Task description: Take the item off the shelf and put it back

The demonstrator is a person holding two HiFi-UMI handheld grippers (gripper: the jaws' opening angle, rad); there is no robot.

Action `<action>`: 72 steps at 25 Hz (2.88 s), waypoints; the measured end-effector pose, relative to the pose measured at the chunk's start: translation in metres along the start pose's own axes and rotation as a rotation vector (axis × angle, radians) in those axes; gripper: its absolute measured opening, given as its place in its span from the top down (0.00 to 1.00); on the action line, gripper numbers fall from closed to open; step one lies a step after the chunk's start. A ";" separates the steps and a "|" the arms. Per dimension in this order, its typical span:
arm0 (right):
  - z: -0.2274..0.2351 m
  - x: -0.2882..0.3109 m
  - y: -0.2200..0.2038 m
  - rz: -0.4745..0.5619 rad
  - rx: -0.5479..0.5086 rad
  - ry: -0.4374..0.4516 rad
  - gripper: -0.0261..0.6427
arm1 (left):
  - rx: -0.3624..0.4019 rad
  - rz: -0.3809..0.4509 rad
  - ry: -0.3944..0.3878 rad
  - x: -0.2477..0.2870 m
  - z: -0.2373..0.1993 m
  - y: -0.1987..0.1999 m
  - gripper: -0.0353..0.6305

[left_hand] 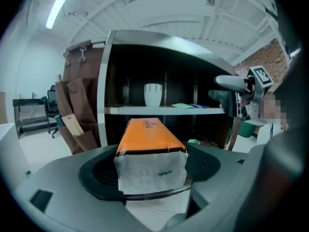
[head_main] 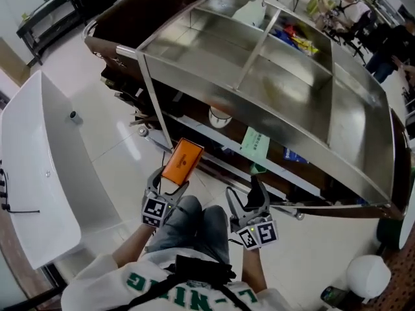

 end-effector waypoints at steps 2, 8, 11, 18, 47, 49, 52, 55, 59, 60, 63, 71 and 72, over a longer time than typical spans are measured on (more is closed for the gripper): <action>0.004 0.003 -0.010 -0.002 -0.012 0.010 0.40 | 0.009 -0.027 0.021 0.032 -0.017 -0.026 0.39; 0.013 0.005 -0.027 0.009 -0.041 0.013 0.40 | -0.008 -0.085 0.061 0.131 -0.075 -0.076 0.39; 0.020 -0.001 -0.032 0.010 -0.060 -0.001 0.40 | -0.016 -0.095 0.069 0.174 -0.092 -0.094 0.39; 0.031 -0.015 -0.041 -0.001 -0.040 -0.047 0.40 | -0.127 -0.041 0.063 0.230 -0.129 -0.110 0.36; -0.050 -0.051 0.278 0.103 -0.008 -0.136 0.40 | 0.069 0.217 -0.228 -0.078 0.078 0.295 0.31; -0.054 -0.053 0.291 0.124 -0.038 -0.129 0.40 | 0.064 0.241 -0.211 -0.082 0.078 0.316 0.33; -0.056 -0.054 0.303 0.151 -0.070 -0.130 0.40 | 0.073 0.307 -0.191 -0.088 0.077 0.348 0.33; -0.054 -0.059 0.308 0.170 -0.085 -0.146 0.40 | 0.119 0.328 -0.196 -0.093 0.083 0.367 0.33; -0.048 -0.065 0.312 0.177 -0.085 -0.170 0.40 | 0.130 0.356 -0.191 -0.094 0.088 0.385 0.33; -0.047 -0.067 0.311 0.173 -0.087 -0.171 0.40 | 0.134 0.359 -0.193 -0.092 0.089 0.387 0.33; -0.044 -0.068 0.309 0.151 -0.125 -0.196 0.42 | 0.154 0.377 -0.204 -0.086 0.090 0.393 0.33; -0.050 -0.072 0.312 0.157 -0.150 -0.238 0.42 | 0.212 0.392 -0.239 -0.094 0.097 0.402 0.33; -0.051 -0.073 0.311 0.158 -0.152 -0.237 0.42 | 0.208 0.395 -0.243 -0.097 0.098 0.405 0.33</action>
Point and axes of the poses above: the fingertips, and each gripper's own axes: x forward along the fingers, z to its right, y out of its top, the point moved 4 cm from there along -x, backward along the fingers, and after that the axes turned 14 degrees about -y, right-handed, at the moved point
